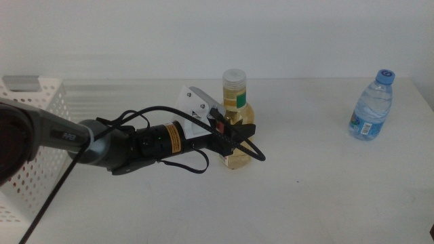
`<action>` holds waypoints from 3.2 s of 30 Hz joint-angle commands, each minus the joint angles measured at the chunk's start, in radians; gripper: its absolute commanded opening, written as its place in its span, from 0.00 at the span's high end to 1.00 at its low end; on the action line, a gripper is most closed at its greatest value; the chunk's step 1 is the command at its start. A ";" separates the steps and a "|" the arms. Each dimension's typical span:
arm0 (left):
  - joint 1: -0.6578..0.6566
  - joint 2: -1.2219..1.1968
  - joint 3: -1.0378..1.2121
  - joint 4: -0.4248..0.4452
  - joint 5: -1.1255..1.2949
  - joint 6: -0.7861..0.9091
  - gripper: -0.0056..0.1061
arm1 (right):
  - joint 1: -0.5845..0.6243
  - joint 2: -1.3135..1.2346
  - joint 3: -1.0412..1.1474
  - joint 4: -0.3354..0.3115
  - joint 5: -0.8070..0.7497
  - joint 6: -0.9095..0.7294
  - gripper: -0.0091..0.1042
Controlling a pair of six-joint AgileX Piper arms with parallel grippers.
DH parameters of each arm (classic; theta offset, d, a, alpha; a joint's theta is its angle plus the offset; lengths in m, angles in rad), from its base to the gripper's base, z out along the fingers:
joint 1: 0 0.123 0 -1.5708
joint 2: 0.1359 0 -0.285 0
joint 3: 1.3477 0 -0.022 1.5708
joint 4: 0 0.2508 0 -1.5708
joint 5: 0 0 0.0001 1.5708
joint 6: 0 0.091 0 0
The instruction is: Use arms to grab the bottles and put them into the dustbin to the left of the table.
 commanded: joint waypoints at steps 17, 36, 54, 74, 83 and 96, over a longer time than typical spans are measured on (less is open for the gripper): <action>-0.003 -0.544 0.044 0.223 0.330 -0.283 0.99 | -0.005 -0.027 -0.009 -0.010 -0.070 -0.010 0.39; 0.007 -0.869 0.125 0.355 0.605 -0.537 0.99 | -0.005 -0.027 -0.009 -0.010 -0.070 -0.010 0.39; 0.087 -1.004 0.189 0.461 0.677 -0.639 0.99 | -0.005 -0.027 -0.009 -0.010 -0.070 -0.010 0.39; 0.087 -1.023 0.175 -0.628 1.118 0.511 0.99 | -0.005 -0.027 -0.009 -0.010 -0.070 -0.010 0.39; 0.087 -0.986 -0.074 -0.593 1.504 0.584 0.99 | -0.005 -0.027 -0.009 -0.010 -0.070 -0.010 0.39; 0.122 -0.768 -0.409 -0.436 1.817 0.584 0.99 | -0.005 -0.027 -0.009 -0.010 -0.070 -0.010 0.39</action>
